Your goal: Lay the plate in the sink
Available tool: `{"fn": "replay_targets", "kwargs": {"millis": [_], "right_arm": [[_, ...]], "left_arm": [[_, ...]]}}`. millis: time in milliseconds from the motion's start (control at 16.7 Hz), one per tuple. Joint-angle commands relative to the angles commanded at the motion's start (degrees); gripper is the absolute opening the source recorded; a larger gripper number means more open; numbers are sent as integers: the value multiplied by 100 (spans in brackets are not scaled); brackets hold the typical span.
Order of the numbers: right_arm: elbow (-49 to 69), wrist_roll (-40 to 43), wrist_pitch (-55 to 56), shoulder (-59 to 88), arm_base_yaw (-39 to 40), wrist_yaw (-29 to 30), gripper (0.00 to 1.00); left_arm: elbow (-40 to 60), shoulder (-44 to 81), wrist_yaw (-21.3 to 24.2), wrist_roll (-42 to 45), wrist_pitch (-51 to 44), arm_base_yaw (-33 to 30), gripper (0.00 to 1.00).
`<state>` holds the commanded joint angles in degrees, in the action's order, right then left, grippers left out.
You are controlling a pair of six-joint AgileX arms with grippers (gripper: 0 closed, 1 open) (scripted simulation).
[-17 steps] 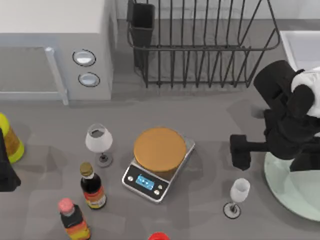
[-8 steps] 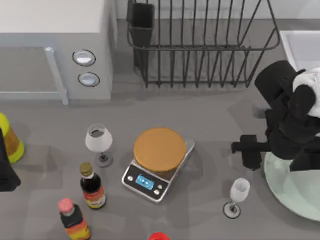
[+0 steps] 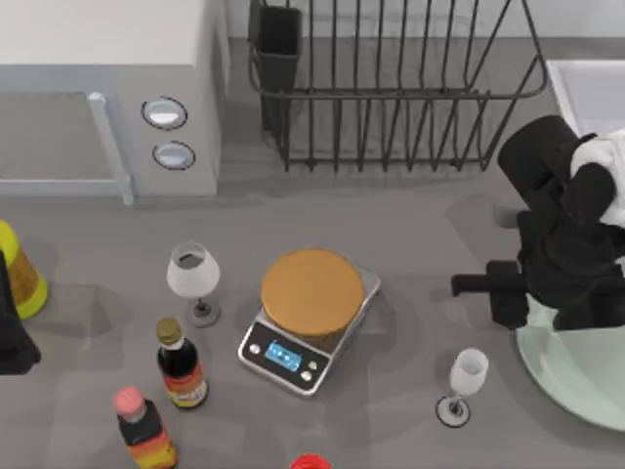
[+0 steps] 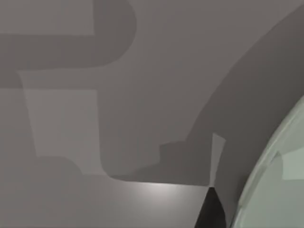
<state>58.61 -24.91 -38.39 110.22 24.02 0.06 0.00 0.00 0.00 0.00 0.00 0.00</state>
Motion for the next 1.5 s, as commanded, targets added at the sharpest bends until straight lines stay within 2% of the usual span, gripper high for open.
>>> {"fn": "replay_targets", "kwargs": {"millis": [360, 480, 660, 840, 1260, 1500], "right_arm": [[0, 0, 0, 0, 0, 0, 0], [152, 23, 2, -453, -80, 60, 0], [536, 12, -386, -403, -70, 60, 0], [1466, 4, -1323, -363, -62, 59, 0], [4557, 41, -4642, -506, -98, 54, 0], [5570, 83, -5678, -676, -137, 52, 0]], "left_arm": [[0, 0, 0, 0, 0, 0, 100], [0, 0, 0, 0, 0, 0, 100], [0, 0, 0, 0, 0, 0, 100], [0, 0, 0, 0, 0, 0, 100], [0, 0, 0, 0, 0, 0, 100], [0, 0, 0, 0, 0, 0, 100]]}}
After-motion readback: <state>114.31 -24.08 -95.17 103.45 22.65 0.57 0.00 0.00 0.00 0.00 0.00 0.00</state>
